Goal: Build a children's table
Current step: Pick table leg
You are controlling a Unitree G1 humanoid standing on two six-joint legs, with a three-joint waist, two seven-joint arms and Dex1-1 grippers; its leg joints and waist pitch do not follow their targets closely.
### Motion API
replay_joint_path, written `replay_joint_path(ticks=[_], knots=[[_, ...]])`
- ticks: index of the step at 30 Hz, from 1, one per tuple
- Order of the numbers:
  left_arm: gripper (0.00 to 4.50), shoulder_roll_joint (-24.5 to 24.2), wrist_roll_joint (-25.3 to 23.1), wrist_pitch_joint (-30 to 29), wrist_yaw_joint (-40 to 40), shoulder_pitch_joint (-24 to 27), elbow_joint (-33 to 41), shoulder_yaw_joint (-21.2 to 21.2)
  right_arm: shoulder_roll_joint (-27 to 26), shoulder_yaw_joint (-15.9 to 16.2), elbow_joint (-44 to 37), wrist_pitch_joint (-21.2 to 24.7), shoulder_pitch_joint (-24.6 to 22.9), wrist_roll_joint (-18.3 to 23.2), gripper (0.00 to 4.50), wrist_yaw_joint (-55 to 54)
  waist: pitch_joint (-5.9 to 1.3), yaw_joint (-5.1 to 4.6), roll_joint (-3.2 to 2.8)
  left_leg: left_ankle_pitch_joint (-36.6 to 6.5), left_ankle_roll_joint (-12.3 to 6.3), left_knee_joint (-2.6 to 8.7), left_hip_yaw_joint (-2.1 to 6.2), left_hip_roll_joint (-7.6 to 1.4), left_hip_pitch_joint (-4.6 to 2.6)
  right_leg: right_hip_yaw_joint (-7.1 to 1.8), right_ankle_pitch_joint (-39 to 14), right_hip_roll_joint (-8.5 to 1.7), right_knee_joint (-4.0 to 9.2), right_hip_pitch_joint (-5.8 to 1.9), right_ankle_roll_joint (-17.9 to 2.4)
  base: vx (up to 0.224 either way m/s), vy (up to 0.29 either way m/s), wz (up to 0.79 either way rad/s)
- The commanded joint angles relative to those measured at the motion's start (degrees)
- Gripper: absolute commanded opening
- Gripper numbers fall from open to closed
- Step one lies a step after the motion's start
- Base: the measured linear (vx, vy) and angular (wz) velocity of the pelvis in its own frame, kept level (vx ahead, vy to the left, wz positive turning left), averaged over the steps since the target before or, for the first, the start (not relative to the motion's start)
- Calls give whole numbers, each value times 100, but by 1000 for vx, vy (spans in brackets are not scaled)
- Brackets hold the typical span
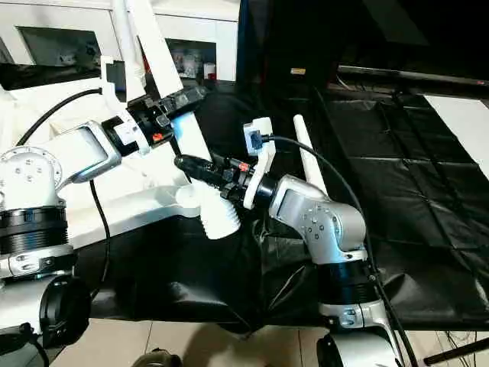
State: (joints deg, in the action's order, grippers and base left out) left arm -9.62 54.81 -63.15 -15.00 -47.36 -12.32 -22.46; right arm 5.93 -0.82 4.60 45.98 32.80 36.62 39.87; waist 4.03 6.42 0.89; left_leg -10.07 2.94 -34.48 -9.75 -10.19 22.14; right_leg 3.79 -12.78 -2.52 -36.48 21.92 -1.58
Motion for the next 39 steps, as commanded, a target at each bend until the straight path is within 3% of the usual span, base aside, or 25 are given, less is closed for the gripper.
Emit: replay_joint_path(ticks=[1, 8, 9, 10, 13, 20, 28, 39], knots=[[199, -22, -33, 40, -95, -13, 50, 109, 85, -97, 43, -40, 66, -36, 180, -83, -475, -6, -92, -383, 168, 355, 126, -304, -126, -339, 310, -580, 380, -327, -1035, 0, 0, 0], [180, -230, -395, 267, -305, -2, 171, 486, 109, -44, 138, -269, 116, -204, 180, -125, -478, -3, -110, -370, 193, 355, 128, -305, -121, -339, 304, -584, 376, -328, -1021, 0, 0, 0], [180, -261, -442, 288, -341, -12, 191, 540, 99, -63, 162, -279, 130, -196, 236, -131, -481, -3, -97, -355, 198, 353, 126, -304, -122, -337, 349, -584, 373, -330, -1023, 0, 0, 0], [180, -271, -458, 294, -353, -15, 197, 558, 95, -70, 170, -282, 135, -193, 250, -133, -480, -6, -94, -351, 185, 357, 126, -301, -123, -337, 347, -584, 379, -331, -1022, 0, 0, 0], [180, -329, -532, 319, -445, -40, 259, 674, 93, -125, 224, -208, 197, -130, 255, -134, -483, -16, -102, -360, 191, 354, 124, -302, -128, -337, 372, -579, 362, -327, -1042, 0, 0, 0], [180, -442, -607, 398, -722, -87, 423, 956, 548, 249, 145, 75, 376, -359, 324, 130, -478, -4, -75, -306, 164, 339, 112, -291, -118, -342, 369, -572, 359, -342, -1051, 0, 0, 0], [180, -640, -996, 632, -901, -46, 576, 1338, 923, 731, 194, 351, 569, -593, 324, 381, -483, 1, -60, -249, 123, 330, 114, -296, -114, -340, 364, -571, 351, -343, -1037, 0, 0, 0], [180, -743, -1422, 963, -1081, -63, 693, 1755, 796, 909, 496, 954, 770, -578, 324, 169, -491, 4, -61, -237, 184, 328, 115, -298, -113, -338, 408, -577, 335, -344, -1091, 0, 0, 0]])
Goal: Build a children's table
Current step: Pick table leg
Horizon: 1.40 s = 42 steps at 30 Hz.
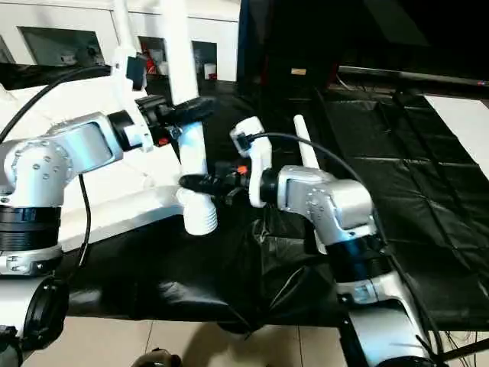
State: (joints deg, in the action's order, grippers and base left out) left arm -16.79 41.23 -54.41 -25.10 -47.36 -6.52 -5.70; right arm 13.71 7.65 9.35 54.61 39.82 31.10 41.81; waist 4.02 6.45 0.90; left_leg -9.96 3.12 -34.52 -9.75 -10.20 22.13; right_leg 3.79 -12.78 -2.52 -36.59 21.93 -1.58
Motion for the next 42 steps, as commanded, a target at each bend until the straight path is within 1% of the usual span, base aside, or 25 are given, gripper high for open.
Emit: replay_joint_path(ticks=[1, 5, 9, 11, 14, 15, 17, 18, 19, 21, 22, 23, 25, 26, 28, 30, 31, 32, 33, 34, 36, 38, 40, 41, 42], knots=[[180, -37, -92, 111, -107, -54, 121, 112, 13, 80, 14, 116, 61, -33, 324, -5, -491, 0, -60, -246, 168, 331, 113, -298, -112, -339, 423, -576, 345, -343, -1088, 0, 0, 0], [180, -48, -152, 176, -176, -17, 146, 177, -8, 119, -64, 200, 27, 24, 324, 65, -492, 3, -56, -252, 160, 330, 113, -297, -116, -340, 453, -571, 335, -341, -1092, 0, 0, 0], [180, -51, -175, 202, -205, -3, 146, 190, -34, 114, -81, 200, 27, 63, 324, 79, -490, 5, -50, -267, 161, 328, 108, -298, -115, -343, 371, -581, 343, -339, -1087, 0, 0, 0], [180, -58, -200, 217, -241, 4, 148, 195, -71, 91, -53, 179, 35, 56, 292, 81, -486, 4, -43, -264, 162, 332, 109, -297, -112, -342, 356, -579, 344, -337, -1085, 0, 0, 0], [180, -58, -214, 227, -259, 8, 144, 191, -102, 63, -37, 171, 37, 56, 279, 65, -487, 8, -48, -283, 172, 333, 110, -299, -115, -341, 319, -584, 345, -338, -1081, 0, 0, 0], [180, -61, -220, 232, -272, 13, 146, 191, -127, 39, -14, 148, 40, 52, 254, 41, -489, 9, -52, -259, 173, 332, 113, -297, -112, -342, 354, -579, 337, -338, -1080, 0, 0, 0], [180, -63, -233, 244, -294, 19, 147, 186, -144, 24, 4, 122, 41, 40, 249, 25, -486, 5, -63, -315, 198, 335, 113, -301, -120, -340, 309, -580, 348, -328, -1079, 0, 0, 0], [180, -63, -245, 250, -306, 19, 144, 185, -150, 16, 12, 110, 41, 36, 249, 20, -486, 5, -59, -320, 205, 336, 114, -301, -121, -341, 304, -578, 346, -329, -1079, 0, 0, 0], [180, -63, -254, 253, -314, 19, 141, 184, -153, 11, 15, 103, 41, 33, 227, 19, -487, 9, -70, -335, 214, 335, 111, -299, -119, -341, 298, -584, 350, -331, -1082, 0, 0, 0], [180, -69, -276, 257, -322, 7, 119, 167, -181, -19, 34, 59, 34, 27, 207, -6, -489, 11, -89, -316, 216, 337, 119, -301, -115, -339, 345, -583, 341, -334, -1076, 0, 0, 0], [180, -68, -277, 256, -318, -1, 105, 148, -204, -52, 45, 31, 26, 32, 205, -28, -493, 4, -74, -305, 212, 334, 120, -297, -114, -337, 396, -574, 333, -337, -1077, 0, 0, 0], [180, -67, -277, 256, -315, -2, 102, 141, -212, -62, 48, 22, 23, 34, 198, -34, -491, 3, -85, -306, 207, 335, 121, -297, -116, -337, 406, -571, 332, -331, -1082, 0, 0, 0], [180, -63, -274, 250, -316, -10, 92, 114, -257, -125, 59, -24, 6, 42, 190, -67, -495, 6, -77, -315, 213, 330, 116, -294, -116, -342, 422, -585, 338, -339, -1105, 0, 0, 0], [180, -54, -264, 248, -301, -8, 94, 94, -279, -153, 69, -78, -8, 42, 190, -78, -493, 9, -97, -318, 218, 333, 121, -295, -117, -337, 420, -574, 333, -335, -1103, 0, 0, 0], [180, -46, -252, 245, -288, -5, 97, 76, -289, -156, 76, -142, -25, 21, 188, -87, -493, 5, -89, -371, 234, 334, 120, -301, -123, -338, 384, -580, 338, -331, -1105, 0, 0, 0], [180, -39, -249, 246, -279, -6, 94, 68, -282, -138, 72, -219, -40, -12, 187, -74, -492, 5, -97, -391, 252, 338, 120, -304, -124, -336, 377, -580, 340, -331, -1099, 0, 0, 0], [180, -30, -252, 248, -281, -9, 90, 64, -268, -87, 31, -392, -75, -65, 187, -19, -493, 5, -94, -386, 257, 337, 124, -303, -122, -334, 400, -575, 332, -334, -1100, 0, 0, 0], [180, -19, -260, 253, -285, -12, 86, 59, -280, -89, 7, -460, -94, -62, 187, 8, -491, 4, -93, -408, 253, 335, 118, -301, -121, -339, 398, -585, 342, -333, -1096, 0, 0, 0], [180, -13, -264, 256, -288, -10, 86, 60, -288, -97, -2, -475, -102, -50, 243, 20, -491, 3, -90, -406, 252, 335, 119, -298, -119, -340, 394, -583, 341, -339, -1098, 0, 0, 0], [180, -17, -269, 269, -317, 2, 105, 77, -295, -107, -18, -461, -104, -25, 257, 37, -494, 0, -88, -374, 237, 335, 121, -298, -118, -338, 426, -576, 334, -342, -1107, 0, 0, 0], [180, -34, -288, 305, -407, 34, 165, 134, -294, -103, -50, -439, -100, -18, 266, 64, -496, 1, -95, -355, 218, 334, 122, -297, -119, -336, 447, -570, 331, -338, -1106, 0, 0, 0], [180, -39, -268, 303, -493, 64, 225, 177, -277, -68, -57, -457, -79, -65, 293, 73, -494, 0, -82, -356, 206, 333, 120, -299, -116, -338, 431, -578, 336, -342, -1116, 0, 0, 0], [180, -56, -271, 278, -513, 66, 235, 205, -261, -46, -57, -477, -67, -78, 293, 100, -497, 4, -92, -357, 198, 332, 119, -302, -122, -337, 419, -584, 336, -340, -1132, 0, 0, 0], [180, -66, -276, 264, -523, 65, 237, 220, -253, -33, -55, -497, -61, -83, 297, 119, -494, 1, -87, -360, 191, 330, 117, -298, -117, -340, 420, -581, 337, -341, -1140, 0, 0, 0], [180, -88, -321, 278, -543, 75, 225, 267, -224, 6, -73, -494, -51, -68, 298, 199, -494, 1, -69, -367, 180, 329, 113, -298, -119, -340, 404, -581, 339, -344, -1137, 0, 0, 0]])
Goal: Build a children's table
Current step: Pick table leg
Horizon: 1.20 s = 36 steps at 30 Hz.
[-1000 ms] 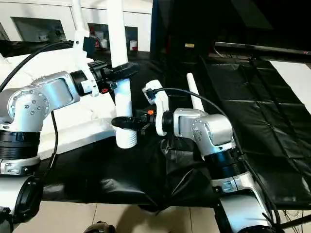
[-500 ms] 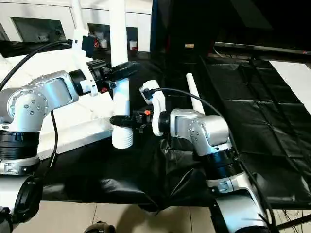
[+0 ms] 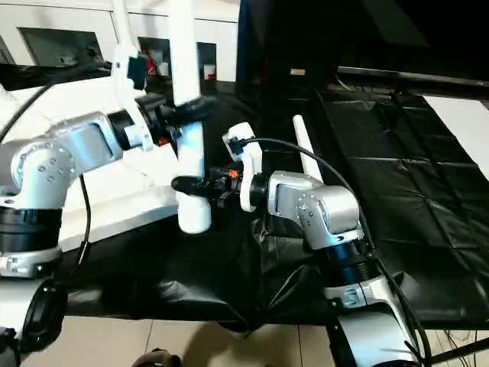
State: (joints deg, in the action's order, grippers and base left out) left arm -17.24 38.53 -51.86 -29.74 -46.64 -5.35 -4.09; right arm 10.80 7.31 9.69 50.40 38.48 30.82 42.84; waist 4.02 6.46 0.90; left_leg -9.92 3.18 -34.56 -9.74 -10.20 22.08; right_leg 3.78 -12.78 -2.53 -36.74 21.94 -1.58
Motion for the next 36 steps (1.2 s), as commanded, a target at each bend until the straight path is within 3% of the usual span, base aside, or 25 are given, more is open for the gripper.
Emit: replay_joint_path(ticks=[1, 19, 20, 29, 34, 35, 36], knots=[[180, -54, -75, 39, -92, 9, 98, 123, 81, 61, -110, -76, 86, -35, 298, 127, -493, 4, -73, -365, 170, 332, 115, -296, -115, -338, 394, -572, 349, -341, -1129, 0, 0, 0], [180, 14, -98, 76, -171, -17, 96, 75, 42, 210, 63, 12, 56, -79, 298, 201, -489, 0, -59, -315, 142, 332, 110, -301, -116, -338, 297, -575, 352, -328, -1117, 0, 0, 0], [180, 21, -105, 78, -180, -20, 89, 73, 28, 191, 84, 18, 65, -59, 269, 187, -489, 0, -60, -317, 136, 332, 110, -301, -114, -337, 305, -579, 353, -328, -1120, 0, 0, 0], [180, 19, -112, 85, -160, -34, 51, 18, 5, 139, 110, 66, 44, -73, 196, 176, -492, -1, -60, -320, 125, 328, 110, -297, -113, -340, 313, -580, 353, -334, -1127, 0, 0, 0], [180, 10, -139, 94, -149, -31, 51, 17, -23, 102, 134, 38, 43, -82, 187, 150, -492, 1, -66, -321, 134, 332, 113, -302, -114, -337, 343, -580, 349, -331, -1129, 0, 0, 0], [236, -1, -179, 99, -126, -26, 46, 26, -40, 81, 146, 6, 42, -85, 186, 129, -492, -3, -70, -328, 140, 329, 113, -297, -111, -338, 335, -576, 351, -334, -1127, 0, 0, 0], [250, 36, -145, 32, -41, -38, 3, -49, -58, 57, 159, -28, 41, -93, 186, 99, -492, -2, -78, -341, 144, 333, 116, -300, -110, -336, 329, -578, 351, -333, -1131, 0, 0, 0]])
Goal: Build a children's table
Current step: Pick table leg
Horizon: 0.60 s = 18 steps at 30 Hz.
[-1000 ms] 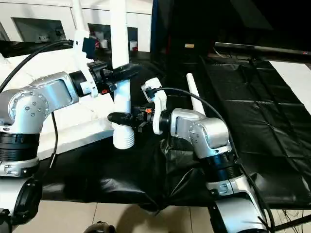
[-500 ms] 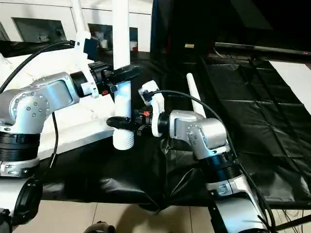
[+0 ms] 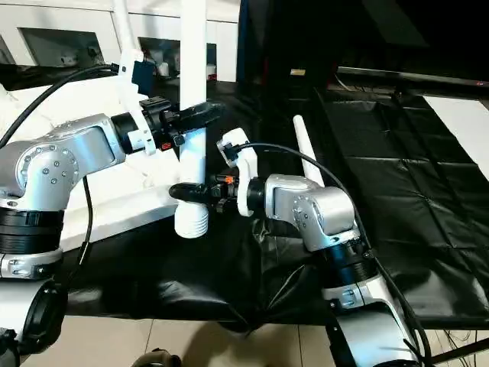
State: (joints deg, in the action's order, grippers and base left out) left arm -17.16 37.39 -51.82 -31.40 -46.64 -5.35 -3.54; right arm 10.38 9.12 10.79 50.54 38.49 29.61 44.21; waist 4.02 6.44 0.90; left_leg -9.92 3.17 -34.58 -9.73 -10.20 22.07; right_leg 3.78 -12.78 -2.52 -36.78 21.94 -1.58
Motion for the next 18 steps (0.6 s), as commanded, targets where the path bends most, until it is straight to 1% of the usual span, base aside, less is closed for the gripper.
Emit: replay_joint_path(ticks=[1, 3, 4, 5, 6, 8, 10, 11, 12, 13, 14, 15, 16, 17, 18], knots=[[250, 85, 68, 5, 146, -47, -37, -216, -27, -143, 61, -65, 41, 22, 186, -60, -496, -3, -81, -352, 149, 332, 114, -301, -108, -338, 342, -587, 354, -335, -1140, 0, 0, 0], [266, 137, 242, -38, 85, -43, -72, -357, -58, -190, 90, -125, 41, 7, 186, -110, -496, 0, -76, -335, 155, 328, 112, -297, -111, -336, 380, -582, 354, -336, -1180, 0, 0, 0], [266, 181, 227, 72, 140, -40, -82, -417, -85, -232, 107, -164, 39, 1, 186, -156, -497, -2, -74, -322, 155, 326, 113, -294, -109, -336, 402, -578, 347, -335, -1188, 0, 0, 0], [285, 256, 171, 287, 266, -49, -115, -511, -125, -295, 136, -234, 39, -10, 186, -229, -498, -3, -68, -318, 145, 327, 115, -300, -106, -338, 429, -583, 352, -337, -1189, 0, 0, 0], [285, 308, 126, 440, 359, -58, -142, -574, -150, -335, 157, -279, 40, -18, 186, -276, -498, 5, -64, -341, 143, 328, 116, -305, -110, -339, 418, -594, 359, -340, -1190, 0, 0, 0], [292, 412, 180, 816, 335, -68, -159, -760, -282, -563, 270, -572, 59, -38, 186, -521, -491, 4, -55, -345, 134, 332, 114, -302, -99, -342, 369, -601, 367, -338, -1185, 0, 0, 0], [293, 480, 244, 1028, 297, -73, -153, -874, -327, -655, 321, -687, 77, -46, 186, -620, -501, 7, -49, -322, 134, 329, 112, -305, -105, -341, 368, -605, 359, -342, -1181, 0, 0, 0], [293, 630, 431, 1321, 316, -113, -149, -1143, -394, -821, 417, -904, 123, -51, 186, -769, -503, 5, -46, -272, 125, 332, 112, -303, -104, -336, 443, -595, 349, -341, -1178, 0, 0, 0], [293, 733, 759, 1455, 329, -179, -127, -1537, -435, -1036, 596, -1211, 216, -97, 186, -979, -500, -2, 9, -297, 129, 325, 92, -297, -102, -340, 441, -612, 360, -338, -1235, 0, 0, 0], [293, 733, 759, 1455, 329, -179, -127, -1537, -435, -1036, 596, -1211, 216, -97, 186, -979, -500, -2, 9, -297, 129, 325, 92, -297, -102, -340, 441, -612, 360, -338, -1235, 0, 0, 0], [293, 408, 498, 1417, 44, -74, -126, -1341, -395, -1098, 795, -1525, 269, -238, 186, -1121, -495, 7, 10, -314, 140, 325, 90, -286, -100, -336, 304, -604, 354, -336, -1248, 0, 0, 0], [293, 205, 253, 1410, -128, 8, -133, -1136, -379, -1108, 876, -1665, 279, -297, 186, -1155, -500, 12, -16, -316, 130, 330, 98, -290, -120, -329, 221, -599, 350, -310, -1185, 0, 0, 0], [293, 19, -25, 1489, -248, 95, -139, -900, -338, -1048, 911, -1799, 271, -387, 186, -1128, -484, -25, -27, -326, 124, 345, 96, -291, -121, -334, 112, -559, 354, -300, -1035, 0, 0, 0], [293, -338, -568, 1696, -473, 275, -158, -415, -256, -925, 953, -1956, 245, -544, 186, -1088, -478, -15, 4, -341, 96, 354, 101, -305, -133, -333, 29, -576, 388, -294, -961, 0, 0, 0], [293, -485, -807, 1820, -560, 356, -168, -199, -216, -857, 958, -1993, 228, -617, 186, -1068, -474, -25, -22, -344, 115, 358, 101, -304, -122, -345, -62, -571, 367, -299, -814, 0, 0, 0]])
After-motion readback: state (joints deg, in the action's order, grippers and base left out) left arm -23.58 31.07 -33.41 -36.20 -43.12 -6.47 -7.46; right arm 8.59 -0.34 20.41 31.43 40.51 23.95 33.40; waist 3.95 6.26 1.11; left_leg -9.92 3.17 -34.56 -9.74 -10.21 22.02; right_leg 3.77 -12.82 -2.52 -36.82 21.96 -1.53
